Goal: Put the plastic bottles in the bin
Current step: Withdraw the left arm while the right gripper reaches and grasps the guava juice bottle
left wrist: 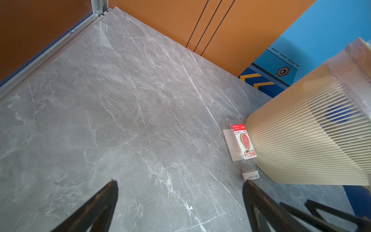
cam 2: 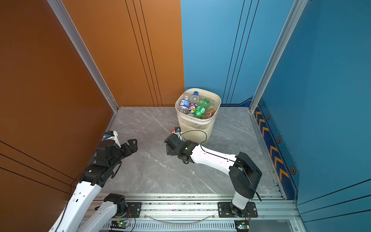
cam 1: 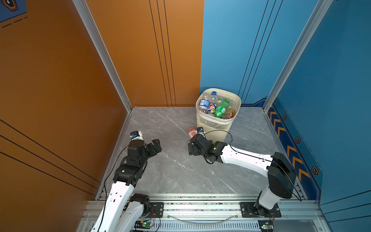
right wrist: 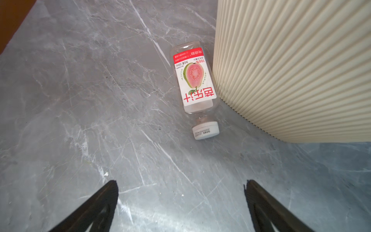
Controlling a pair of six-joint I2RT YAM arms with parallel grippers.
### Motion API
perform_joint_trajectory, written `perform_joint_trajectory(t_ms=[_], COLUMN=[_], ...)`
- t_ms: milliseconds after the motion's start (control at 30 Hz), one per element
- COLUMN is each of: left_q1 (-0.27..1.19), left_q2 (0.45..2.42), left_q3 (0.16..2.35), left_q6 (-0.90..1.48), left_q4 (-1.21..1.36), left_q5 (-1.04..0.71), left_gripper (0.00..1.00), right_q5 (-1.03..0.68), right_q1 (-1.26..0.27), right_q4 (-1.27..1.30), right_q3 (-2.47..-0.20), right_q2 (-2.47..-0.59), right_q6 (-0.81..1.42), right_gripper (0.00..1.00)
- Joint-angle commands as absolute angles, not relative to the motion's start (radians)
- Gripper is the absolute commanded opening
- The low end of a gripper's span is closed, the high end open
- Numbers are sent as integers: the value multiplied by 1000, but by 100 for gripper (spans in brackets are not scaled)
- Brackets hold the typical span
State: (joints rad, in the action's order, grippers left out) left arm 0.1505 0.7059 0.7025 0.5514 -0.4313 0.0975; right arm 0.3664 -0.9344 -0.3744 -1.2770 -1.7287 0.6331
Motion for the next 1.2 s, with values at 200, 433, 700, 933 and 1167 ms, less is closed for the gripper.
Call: perform_joint_trajectory(t_ms=[200,433,700,933,1167], left_q1=[119,107,97,89,81], left_q2=[681,674,680,681,680], left_q3=[691,681,677,668,668], left_q6=[563,570,575,581,582], left_q4=[-477,-482,-478,-474,-476], left_q5=[54,41,31,19,12], left_gripper=[98,98,98,98,98], right_q5=[366,389,408,380,344], right_q1=[-848,-815,-798,-795,-783], right_q4=[-373,-404,-441,-448,-456], right_q3=[-1484,-1611,-1724,-1789,-1888], right_q2=[-1965,-2117,-2236,-2305,-2365], right_q6=[565,540,529,500,480], right_gripper=[100,100,100,100,94])
